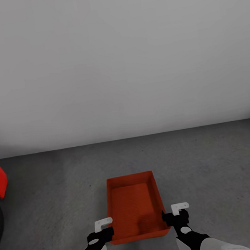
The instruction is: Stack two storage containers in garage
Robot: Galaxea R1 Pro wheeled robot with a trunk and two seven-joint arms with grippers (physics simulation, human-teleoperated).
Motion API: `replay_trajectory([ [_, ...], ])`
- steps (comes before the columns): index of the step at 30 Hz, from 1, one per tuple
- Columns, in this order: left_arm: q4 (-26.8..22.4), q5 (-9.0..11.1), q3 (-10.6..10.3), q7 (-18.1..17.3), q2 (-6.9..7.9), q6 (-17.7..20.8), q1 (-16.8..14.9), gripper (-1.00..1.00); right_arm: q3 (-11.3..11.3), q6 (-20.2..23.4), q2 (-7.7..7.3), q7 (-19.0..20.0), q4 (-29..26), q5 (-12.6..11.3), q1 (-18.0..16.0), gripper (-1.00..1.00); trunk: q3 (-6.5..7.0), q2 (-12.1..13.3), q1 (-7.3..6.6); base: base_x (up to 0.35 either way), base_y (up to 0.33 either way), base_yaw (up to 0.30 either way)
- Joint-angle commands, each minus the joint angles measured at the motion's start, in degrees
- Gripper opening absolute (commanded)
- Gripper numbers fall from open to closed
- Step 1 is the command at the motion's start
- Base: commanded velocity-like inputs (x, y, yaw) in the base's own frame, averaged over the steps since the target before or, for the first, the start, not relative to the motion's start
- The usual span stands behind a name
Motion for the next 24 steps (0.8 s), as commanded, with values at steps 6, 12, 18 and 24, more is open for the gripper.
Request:
replay_trajectory([
  [6, 0.02, 0.56, -0.48, 0.3, 0.01, -0.27, -0.05, 1.0, -0.48, -0.18, 0.02, -0.25, 0.07, 0.6, -0.04, 1.0, 0.13, 0.37, -0.22, 0.0, 0.0, 0.0],
  [12, -0.04, 0.5, -0.54, 0.31, 0.01, -0.3, -0.07, 1.0, -0.49, -0.23, 0.02, -0.26, 0.07, 0.6, -0.04, 1.0, 0.13, 0.37, -0.22, 0.0, 0.0, 0.0],
  [18, -0.07, 0.42, -0.58, 0.33, -0.08, -0.33, -0.05, 1.0, -0.47, -0.24, 0.02, -0.26, 0.07, 0.6, -0.04, 1.0, 0.13, 0.37, -0.22, -0.094, 0.0, 0.0],
  [24, -0.07, 0.39, -0.57, 0.38, -0.08, -0.35, -0.06, 1.0, -0.5, -0.24, 0.02, -0.26, 0.07, 0.6, -0.04, 1.0, 0.13, 0.37, -0.22, -0.301, 0.0, 0.0],
])
